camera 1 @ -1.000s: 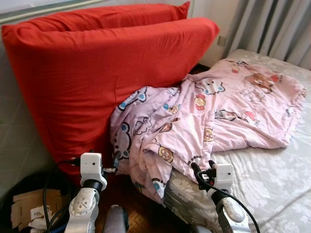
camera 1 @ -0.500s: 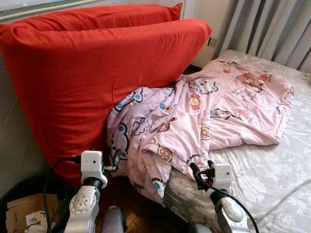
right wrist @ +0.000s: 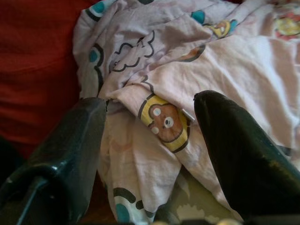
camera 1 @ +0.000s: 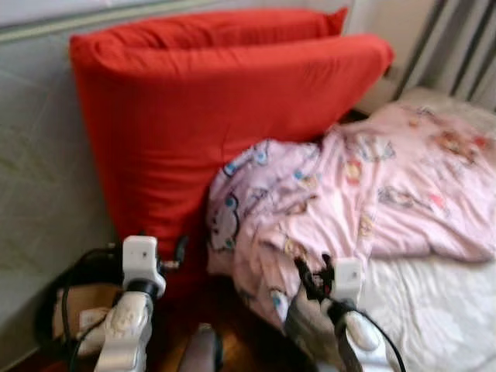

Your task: Clean up the room

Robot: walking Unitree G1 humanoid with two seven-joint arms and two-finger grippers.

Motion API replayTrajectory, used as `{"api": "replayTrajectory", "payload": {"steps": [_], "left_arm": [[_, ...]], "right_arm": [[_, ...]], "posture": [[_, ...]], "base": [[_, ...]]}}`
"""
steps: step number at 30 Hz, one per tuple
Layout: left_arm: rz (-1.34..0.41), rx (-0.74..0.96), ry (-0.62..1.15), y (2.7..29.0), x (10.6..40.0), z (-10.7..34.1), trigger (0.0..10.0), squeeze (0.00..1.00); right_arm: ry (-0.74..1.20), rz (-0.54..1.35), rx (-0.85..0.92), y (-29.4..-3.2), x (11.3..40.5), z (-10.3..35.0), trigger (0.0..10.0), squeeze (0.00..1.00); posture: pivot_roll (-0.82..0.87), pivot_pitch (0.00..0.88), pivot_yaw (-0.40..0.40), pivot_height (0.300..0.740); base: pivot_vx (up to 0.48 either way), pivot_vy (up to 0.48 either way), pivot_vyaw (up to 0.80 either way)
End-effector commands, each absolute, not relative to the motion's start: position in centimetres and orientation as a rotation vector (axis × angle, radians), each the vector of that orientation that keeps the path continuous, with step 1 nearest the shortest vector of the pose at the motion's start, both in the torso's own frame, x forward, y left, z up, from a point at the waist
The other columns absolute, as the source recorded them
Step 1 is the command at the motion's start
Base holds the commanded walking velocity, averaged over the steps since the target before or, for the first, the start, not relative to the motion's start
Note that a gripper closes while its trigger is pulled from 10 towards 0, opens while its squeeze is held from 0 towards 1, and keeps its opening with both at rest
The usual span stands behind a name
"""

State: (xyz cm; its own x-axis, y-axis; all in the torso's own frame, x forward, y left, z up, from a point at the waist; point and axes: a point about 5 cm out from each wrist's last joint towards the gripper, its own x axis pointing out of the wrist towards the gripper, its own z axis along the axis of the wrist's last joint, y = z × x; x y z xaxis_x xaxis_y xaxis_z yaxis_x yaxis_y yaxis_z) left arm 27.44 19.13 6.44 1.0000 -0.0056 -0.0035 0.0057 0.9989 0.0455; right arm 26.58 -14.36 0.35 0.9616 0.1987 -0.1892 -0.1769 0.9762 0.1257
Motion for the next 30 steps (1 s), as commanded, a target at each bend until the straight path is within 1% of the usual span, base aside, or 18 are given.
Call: {"api": "replayTrajectory", "payload": {"steps": [1,18,20,25,27,30], "left_arm": [[-0.024,0.031,0.015,18.7,27.6,6.4,10.0,0.00],[-0.058,0.013,0.028,18.2,27.6,6.2,10.0,0.00],[-0.060,0.011,0.030,18.2,27.6,6.2,10.0,0.00],[-0.061,0.008,0.033,18.2,27.5,6.1,10.0,0.00],[-0.061,0.008,0.034,18.2,27.5,6.1,10.0,0.00],[-0.061,0.008,0.035,18.2,27.5,6.1,10.0,0.00]], "right_arm": [[0.211,0.173,0.111,-14.7,26.5,0.2,10.0,0.00],[0.226,0.079,0.126,-15.6,26.5,-0.1,10.0,0.00],[0.240,0.041,0.138,-15.8,26.4,-0.2,10.0,0.00],[0.241,0.006,0.164,-16.0,26.5,-0.2,10.0,0.00],[0.229,0.005,0.162,-16.1,26.6,0.0,10.0,0.00],[0.216,0.008,0.156,-16.1,26.8,0.3,10.0,0.00]], "posture": [[-0.02,0.063,-0.058,0.624],[-0.02,0.064,-0.058,0.624],[-0.02,0.064,-0.058,0.624],[-0.02,0.063,-0.059,0.624],[-0.02,0.063,-0.059,0.624],[-0.02,0.063,-0.059,0.624]], "base": [[0.000,0.000,0.00],[0.000,0.000,0.00],[0.000,0.000,0.00],[0.000,0.000,-0.74],[0.000,0.000,-0.43],[0.000,0.000,0.00]]}}
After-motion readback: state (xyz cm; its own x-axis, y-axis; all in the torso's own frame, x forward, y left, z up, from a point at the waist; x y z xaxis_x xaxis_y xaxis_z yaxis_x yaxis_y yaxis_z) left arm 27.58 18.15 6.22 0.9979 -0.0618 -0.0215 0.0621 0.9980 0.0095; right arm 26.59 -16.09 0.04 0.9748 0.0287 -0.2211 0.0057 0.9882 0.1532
